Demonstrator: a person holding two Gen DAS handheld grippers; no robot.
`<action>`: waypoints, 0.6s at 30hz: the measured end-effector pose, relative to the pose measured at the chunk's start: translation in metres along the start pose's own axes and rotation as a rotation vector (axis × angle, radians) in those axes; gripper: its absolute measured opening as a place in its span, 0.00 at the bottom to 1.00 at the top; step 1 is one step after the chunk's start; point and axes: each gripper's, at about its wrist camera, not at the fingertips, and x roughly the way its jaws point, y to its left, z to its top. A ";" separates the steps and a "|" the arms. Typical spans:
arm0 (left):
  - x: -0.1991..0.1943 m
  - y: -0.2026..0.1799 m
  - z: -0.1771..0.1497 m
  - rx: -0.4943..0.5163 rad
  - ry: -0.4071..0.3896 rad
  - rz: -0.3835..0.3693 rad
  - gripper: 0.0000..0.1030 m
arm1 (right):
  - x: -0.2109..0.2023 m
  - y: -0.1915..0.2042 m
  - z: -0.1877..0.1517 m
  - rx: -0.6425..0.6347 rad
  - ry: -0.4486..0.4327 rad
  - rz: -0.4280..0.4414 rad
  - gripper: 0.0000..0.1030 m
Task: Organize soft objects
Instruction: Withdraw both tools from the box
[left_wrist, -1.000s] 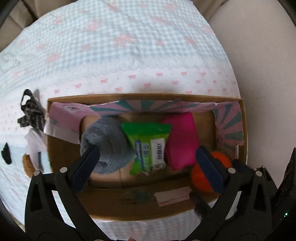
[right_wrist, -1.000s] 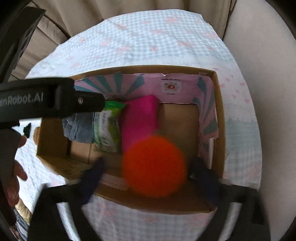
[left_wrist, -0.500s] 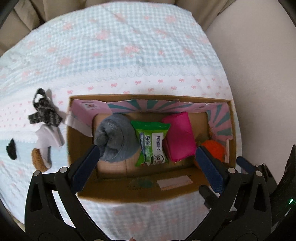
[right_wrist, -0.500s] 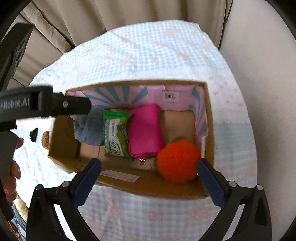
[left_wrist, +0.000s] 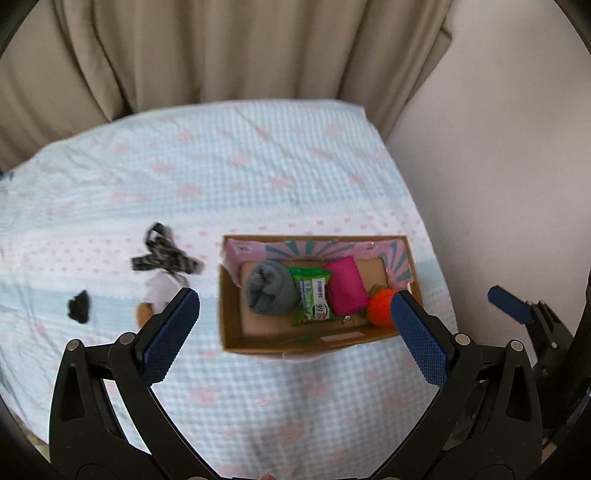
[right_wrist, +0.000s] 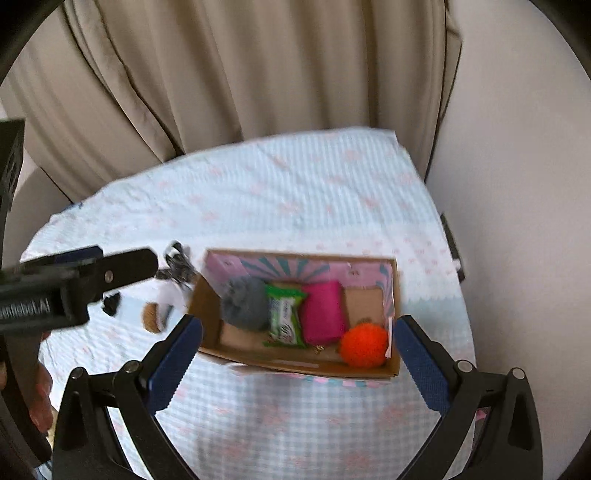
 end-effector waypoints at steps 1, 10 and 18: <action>-0.015 0.004 -0.003 -0.003 -0.021 0.004 1.00 | -0.013 0.008 0.002 -0.006 -0.026 -0.005 1.00; -0.124 0.048 -0.039 -0.052 -0.214 0.067 1.00 | -0.101 0.061 0.004 -0.068 -0.205 -0.028 1.00; -0.193 0.103 -0.075 -0.079 -0.337 0.116 1.00 | -0.139 0.097 -0.009 -0.068 -0.280 -0.010 1.00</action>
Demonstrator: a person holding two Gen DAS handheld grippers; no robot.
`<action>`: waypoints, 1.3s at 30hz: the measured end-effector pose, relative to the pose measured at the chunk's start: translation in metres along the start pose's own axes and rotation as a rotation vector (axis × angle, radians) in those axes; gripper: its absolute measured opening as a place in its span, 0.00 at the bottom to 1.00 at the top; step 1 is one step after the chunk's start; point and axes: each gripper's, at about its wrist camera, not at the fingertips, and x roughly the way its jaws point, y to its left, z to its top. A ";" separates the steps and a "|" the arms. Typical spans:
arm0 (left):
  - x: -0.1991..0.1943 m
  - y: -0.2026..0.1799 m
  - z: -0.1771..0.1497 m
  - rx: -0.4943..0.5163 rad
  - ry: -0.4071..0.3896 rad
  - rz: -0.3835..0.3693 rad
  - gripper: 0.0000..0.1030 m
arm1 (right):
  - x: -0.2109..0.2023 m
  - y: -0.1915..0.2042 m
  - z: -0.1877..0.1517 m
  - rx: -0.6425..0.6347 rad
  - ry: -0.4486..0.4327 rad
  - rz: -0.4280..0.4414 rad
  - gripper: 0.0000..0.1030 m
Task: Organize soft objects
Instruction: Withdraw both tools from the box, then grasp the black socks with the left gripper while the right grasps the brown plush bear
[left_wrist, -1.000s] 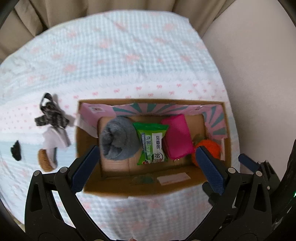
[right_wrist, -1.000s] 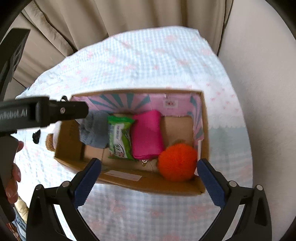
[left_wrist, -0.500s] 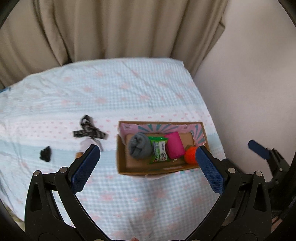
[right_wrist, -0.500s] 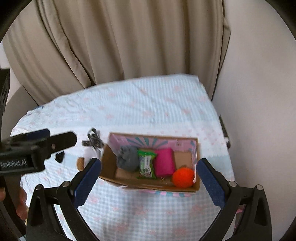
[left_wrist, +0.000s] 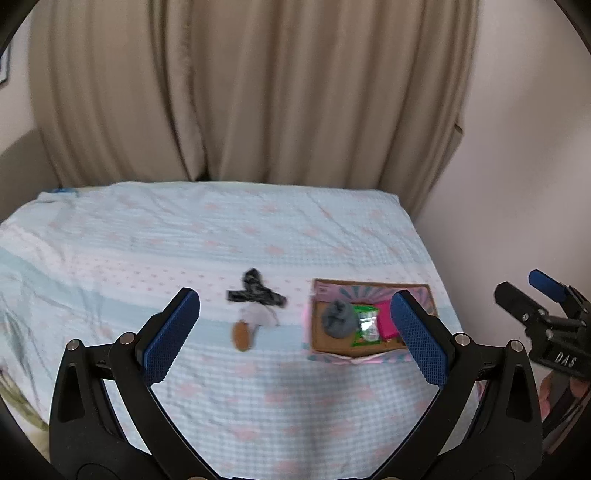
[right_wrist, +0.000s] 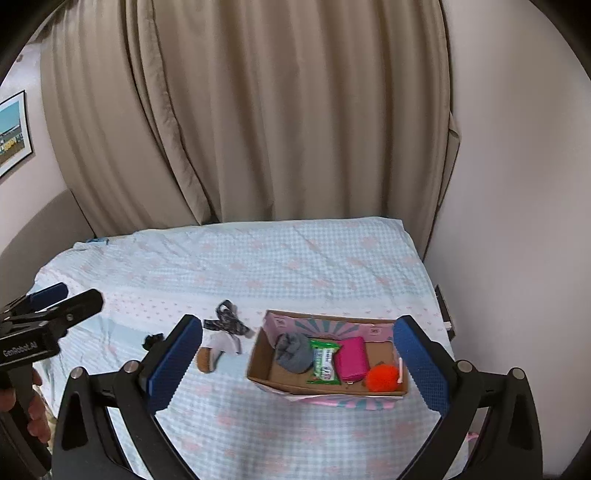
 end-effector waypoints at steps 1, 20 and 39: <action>-0.005 0.012 -0.001 -0.006 -0.005 0.003 1.00 | -0.002 0.006 0.000 -0.001 -0.003 0.001 1.00; -0.019 0.207 0.013 -0.066 0.004 0.047 1.00 | 0.023 0.125 -0.001 0.106 -0.014 0.008 1.00; 0.139 0.321 -0.021 0.020 0.181 -0.030 1.00 | 0.165 0.211 -0.056 0.250 0.132 -0.087 1.00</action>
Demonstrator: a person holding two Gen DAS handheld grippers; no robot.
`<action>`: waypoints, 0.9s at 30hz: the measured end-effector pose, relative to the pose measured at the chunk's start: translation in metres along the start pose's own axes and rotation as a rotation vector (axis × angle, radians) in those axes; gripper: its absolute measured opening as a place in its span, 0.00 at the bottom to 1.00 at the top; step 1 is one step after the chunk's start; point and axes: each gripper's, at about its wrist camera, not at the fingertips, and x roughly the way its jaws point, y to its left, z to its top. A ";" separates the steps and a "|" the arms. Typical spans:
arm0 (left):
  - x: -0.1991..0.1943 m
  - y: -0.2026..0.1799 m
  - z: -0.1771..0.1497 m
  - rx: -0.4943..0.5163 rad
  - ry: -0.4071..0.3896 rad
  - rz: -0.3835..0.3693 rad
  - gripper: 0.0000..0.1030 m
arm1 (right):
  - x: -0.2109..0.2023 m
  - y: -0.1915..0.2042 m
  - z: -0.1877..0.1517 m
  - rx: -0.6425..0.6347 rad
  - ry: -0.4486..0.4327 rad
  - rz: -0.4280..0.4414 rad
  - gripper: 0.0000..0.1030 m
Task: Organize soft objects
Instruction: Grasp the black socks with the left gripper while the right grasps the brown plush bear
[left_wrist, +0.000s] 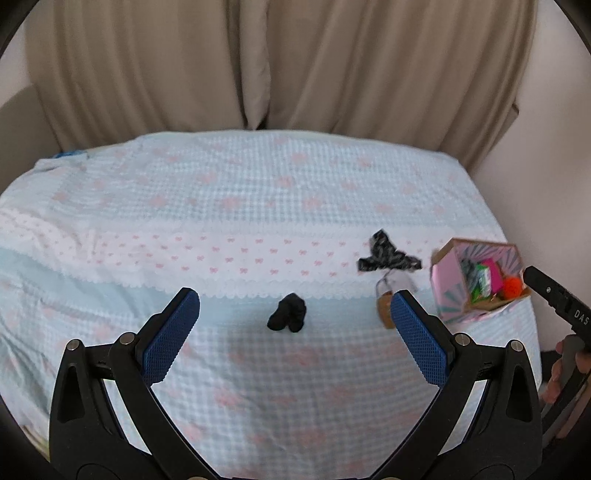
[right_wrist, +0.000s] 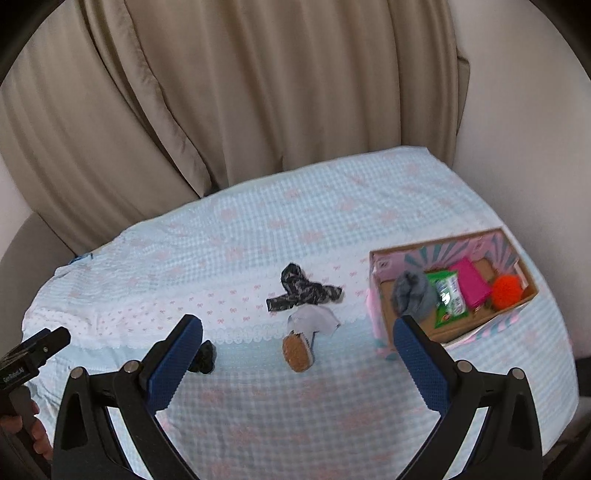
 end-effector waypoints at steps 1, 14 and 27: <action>0.010 0.002 -0.001 0.003 0.008 -0.001 1.00 | 0.010 0.002 -0.003 0.004 0.012 0.000 0.98; 0.170 0.023 -0.031 0.022 0.126 -0.031 1.00 | 0.154 0.008 -0.069 0.029 0.150 -0.042 0.72; 0.289 0.019 -0.083 0.059 0.220 -0.063 0.92 | 0.246 0.003 -0.111 0.023 0.172 -0.087 0.48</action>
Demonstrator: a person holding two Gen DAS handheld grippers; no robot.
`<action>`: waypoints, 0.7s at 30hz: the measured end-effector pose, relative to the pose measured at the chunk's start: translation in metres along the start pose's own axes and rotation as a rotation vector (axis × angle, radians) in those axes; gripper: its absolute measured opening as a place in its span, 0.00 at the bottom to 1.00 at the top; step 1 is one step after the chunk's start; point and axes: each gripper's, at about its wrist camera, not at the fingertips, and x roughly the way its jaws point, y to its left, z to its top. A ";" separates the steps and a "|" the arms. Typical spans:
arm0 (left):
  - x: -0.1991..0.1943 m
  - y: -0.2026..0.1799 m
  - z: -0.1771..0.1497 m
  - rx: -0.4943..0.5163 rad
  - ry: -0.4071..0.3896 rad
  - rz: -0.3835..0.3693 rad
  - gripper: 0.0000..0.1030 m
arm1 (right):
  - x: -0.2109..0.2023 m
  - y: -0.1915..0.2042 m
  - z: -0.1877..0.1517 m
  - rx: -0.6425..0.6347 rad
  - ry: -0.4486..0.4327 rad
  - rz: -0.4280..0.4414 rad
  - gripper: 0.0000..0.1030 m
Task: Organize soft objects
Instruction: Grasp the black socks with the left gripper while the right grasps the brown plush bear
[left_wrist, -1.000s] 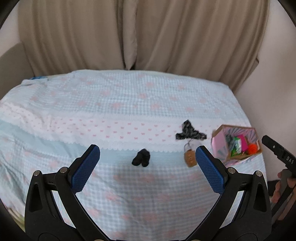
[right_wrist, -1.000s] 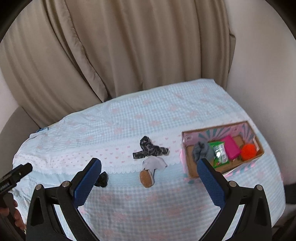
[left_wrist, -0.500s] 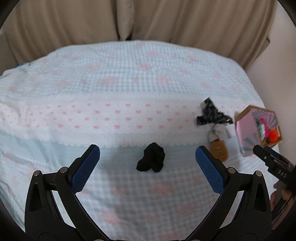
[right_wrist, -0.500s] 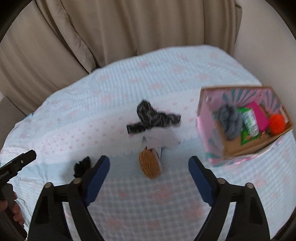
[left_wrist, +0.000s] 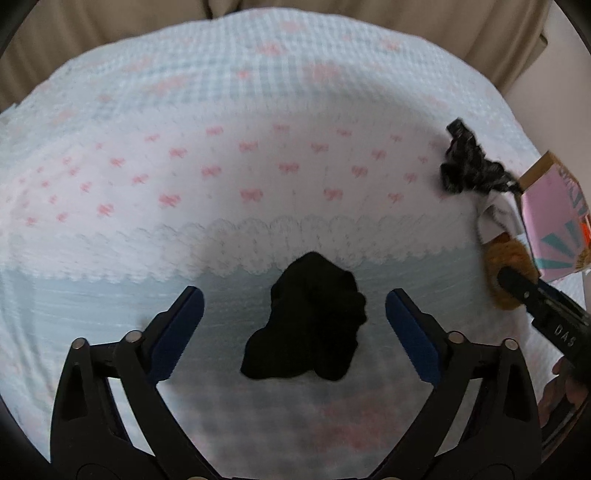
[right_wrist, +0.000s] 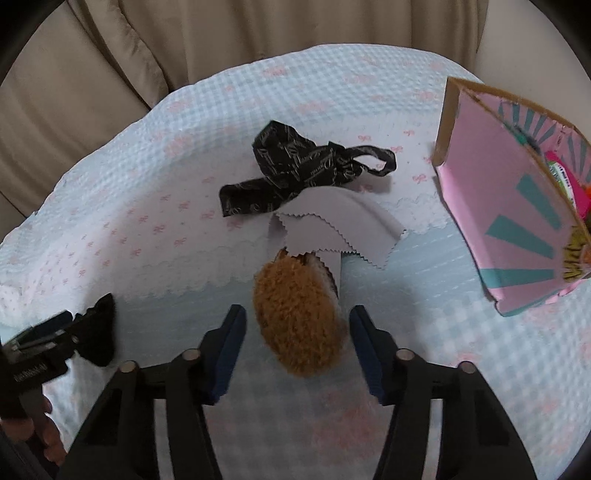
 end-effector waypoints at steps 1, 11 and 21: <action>0.006 0.000 -0.001 0.000 0.008 -0.001 0.91 | 0.002 0.000 0.000 0.000 0.000 -0.008 0.45; 0.016 -0.010 -0.008 0.085 -0.020 0.067 0.74 | 0.006 0.001 0.000 -0.016 0.000 -0.025 0.37; 0.003 -0.027 -0.014 0.174 -0.029 0.052 0.15 | 0.000 0.003 0.003 -0.013 -0.014 0.014 0.30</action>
